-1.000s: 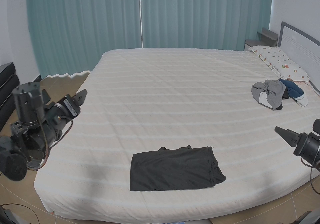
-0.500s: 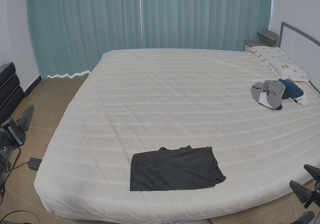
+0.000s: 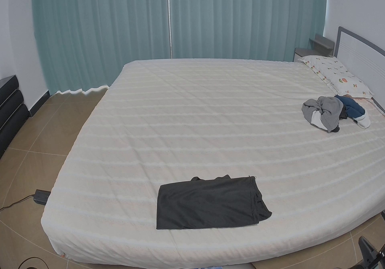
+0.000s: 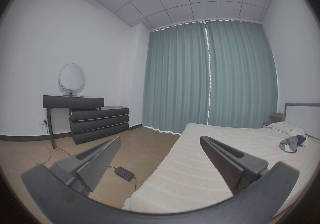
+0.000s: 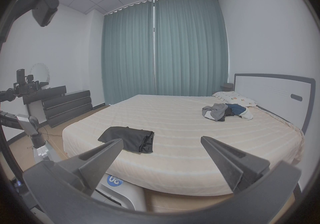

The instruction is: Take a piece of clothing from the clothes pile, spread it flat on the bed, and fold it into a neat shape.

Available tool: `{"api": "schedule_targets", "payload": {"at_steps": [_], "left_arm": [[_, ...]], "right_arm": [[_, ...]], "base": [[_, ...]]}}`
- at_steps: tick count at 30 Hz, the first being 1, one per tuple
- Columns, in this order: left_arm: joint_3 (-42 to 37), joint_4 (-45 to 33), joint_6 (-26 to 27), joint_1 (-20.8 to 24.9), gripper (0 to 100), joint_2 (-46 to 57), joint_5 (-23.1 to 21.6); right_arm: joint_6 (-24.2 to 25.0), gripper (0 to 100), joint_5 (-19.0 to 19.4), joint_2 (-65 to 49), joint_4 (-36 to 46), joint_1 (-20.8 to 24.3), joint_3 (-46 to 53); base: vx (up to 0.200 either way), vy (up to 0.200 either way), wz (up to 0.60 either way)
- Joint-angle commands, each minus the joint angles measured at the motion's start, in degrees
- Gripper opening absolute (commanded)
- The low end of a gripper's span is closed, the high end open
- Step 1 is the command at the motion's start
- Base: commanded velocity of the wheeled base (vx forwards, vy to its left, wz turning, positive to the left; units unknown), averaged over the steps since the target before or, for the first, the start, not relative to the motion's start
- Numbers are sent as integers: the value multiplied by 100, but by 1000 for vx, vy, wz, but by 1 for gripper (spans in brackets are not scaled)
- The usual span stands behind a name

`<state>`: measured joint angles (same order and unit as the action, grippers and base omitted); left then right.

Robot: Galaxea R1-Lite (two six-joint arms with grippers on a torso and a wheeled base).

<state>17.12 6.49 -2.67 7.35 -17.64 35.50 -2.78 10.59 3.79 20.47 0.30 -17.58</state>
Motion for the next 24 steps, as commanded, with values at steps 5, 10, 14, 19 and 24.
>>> {"api": "schedule_targets", "payload": {"at_steps": [5, 10, 14, 19, 24], "left_arm": [[-15, -640, 241, -691, 100, 1395, 27], [-68, -578, 478, -832, 100, 1527, 18], [-569, -569, 495, -761, 100, 1729, -166], [-1597, 309, 531, -761, 100, 1729, -1107], [-1712, 406, 425, -761, 100, 1729, -1871]], "right_arm": [[-575, 100, 22, -370, -474, -13, 299], [-794, 100, 233, -370, -1247, -13, 352], [-794, 100, 268, -370, -1309, -4, 853], [-706, 100, 206, -370, -2451, -13, 1758], [-742, 100, 127, -370, -2697, -13, 1758]], "base": [[0, 0, 0], [0, 0, 0], [0, 0, 0], [0, 0, 0], [0, 0, 0]]}}
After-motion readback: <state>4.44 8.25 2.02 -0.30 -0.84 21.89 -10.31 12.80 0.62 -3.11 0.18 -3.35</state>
